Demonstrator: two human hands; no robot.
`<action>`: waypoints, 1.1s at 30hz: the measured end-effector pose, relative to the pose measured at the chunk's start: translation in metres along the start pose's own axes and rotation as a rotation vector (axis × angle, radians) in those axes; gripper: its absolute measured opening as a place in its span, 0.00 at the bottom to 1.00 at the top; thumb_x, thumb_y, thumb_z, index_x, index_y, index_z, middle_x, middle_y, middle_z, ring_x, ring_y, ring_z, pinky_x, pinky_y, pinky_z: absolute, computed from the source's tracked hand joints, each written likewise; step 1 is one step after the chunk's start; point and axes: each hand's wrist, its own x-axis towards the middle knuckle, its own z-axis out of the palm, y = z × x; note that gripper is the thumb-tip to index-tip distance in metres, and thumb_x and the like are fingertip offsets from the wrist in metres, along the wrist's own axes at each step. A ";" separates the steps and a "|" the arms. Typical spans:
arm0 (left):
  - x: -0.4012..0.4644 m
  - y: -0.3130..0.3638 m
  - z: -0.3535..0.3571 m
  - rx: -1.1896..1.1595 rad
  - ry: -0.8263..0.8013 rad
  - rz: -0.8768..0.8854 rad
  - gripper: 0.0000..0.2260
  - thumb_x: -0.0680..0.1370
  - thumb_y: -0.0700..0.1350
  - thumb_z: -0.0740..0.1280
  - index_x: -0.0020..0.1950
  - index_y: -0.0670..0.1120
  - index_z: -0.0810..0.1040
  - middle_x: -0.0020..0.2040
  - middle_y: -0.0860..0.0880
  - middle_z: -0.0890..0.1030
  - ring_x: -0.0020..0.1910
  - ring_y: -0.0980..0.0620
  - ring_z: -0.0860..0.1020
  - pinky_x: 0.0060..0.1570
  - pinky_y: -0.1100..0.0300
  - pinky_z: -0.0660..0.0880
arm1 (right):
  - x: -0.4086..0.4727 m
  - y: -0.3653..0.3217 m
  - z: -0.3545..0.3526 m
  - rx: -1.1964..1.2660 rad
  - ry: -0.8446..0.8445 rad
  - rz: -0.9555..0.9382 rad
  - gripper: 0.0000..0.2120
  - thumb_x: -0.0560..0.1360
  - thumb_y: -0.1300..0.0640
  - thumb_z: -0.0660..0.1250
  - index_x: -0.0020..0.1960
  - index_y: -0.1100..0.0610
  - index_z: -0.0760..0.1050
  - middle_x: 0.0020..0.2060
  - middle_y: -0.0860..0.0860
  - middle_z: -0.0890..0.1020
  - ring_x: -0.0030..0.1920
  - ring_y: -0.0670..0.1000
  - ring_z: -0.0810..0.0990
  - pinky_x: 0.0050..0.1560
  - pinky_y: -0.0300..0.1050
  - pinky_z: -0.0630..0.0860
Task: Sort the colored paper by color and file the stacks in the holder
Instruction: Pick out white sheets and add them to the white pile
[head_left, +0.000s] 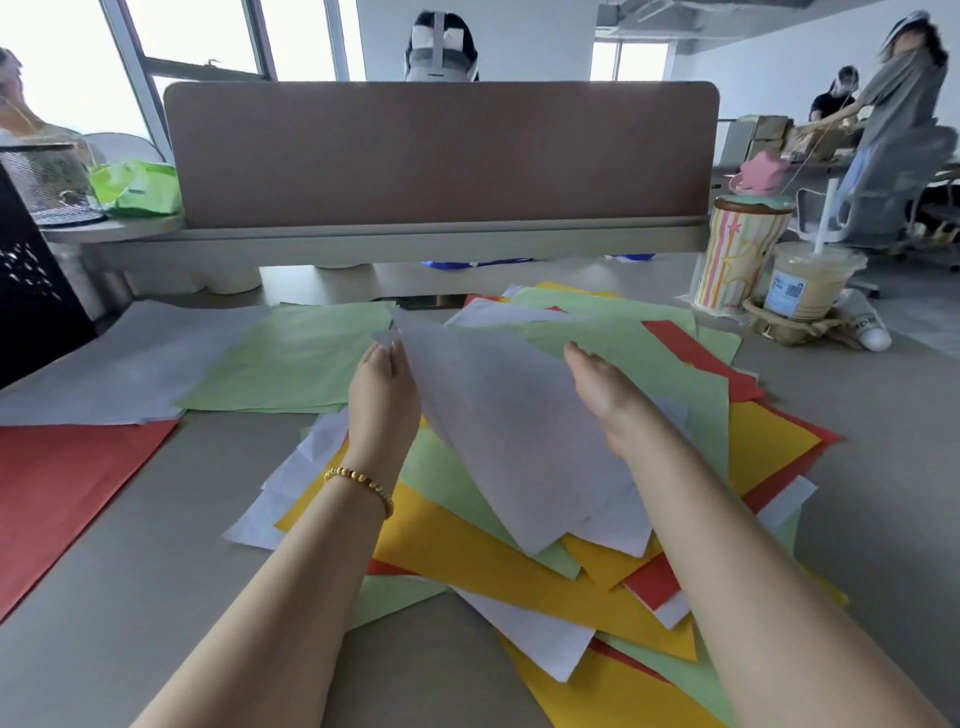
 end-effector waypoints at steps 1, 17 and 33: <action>-0.001 0.001 0.000 -0.106 0.019 -0.023 0.19 0.82 0.48 0.54 0.31 0.45 0.59 0.31 0.47 0.64 0.32 0.49 0.63 0.29 0.59 0.56 | -0.001 -0.001 0.003 -0.031 -0.026 -0.021 0.25 0.82 0.47 0.48 0.74 0.59 0.58 0.73 0.54 0.63 0.73 0.53 0.61 0.71 0.48 0.58; 0.013 -0.013 -0.030 -0.641 -0.476 -0.365 0.09 0.79 0.41 0.61 0.55 0.43 0.78 0.37 0.48 0.84 0.32 0.53 0.82 0.38 0.61 0.79 | 0.014 0.013 -0.030 0.166 0.025 0.091 0.21 0.77 0.42 0.61 0.62 0.55 0.74 0.61 0.47 0.77 0.59 0.49 0.75 0.64 0.45 0.68; 0.012 -0.012 -0.022 -0.545 -0.437 -0.526 0.21 0.76 0.43 0.67 0.67 0.38 0.69 0.54 0.39 0.80 0.40 0.47 0.81 0.36 0.60 0.78 | 0.012 0.020 -0.008 0.067 0.044 0.070 0.11 0.76 0.68 0.61 0.58 0.65 0.74 0.46 0.58 0.78 0.45 0.55 0.76 0.48 0.47 0.72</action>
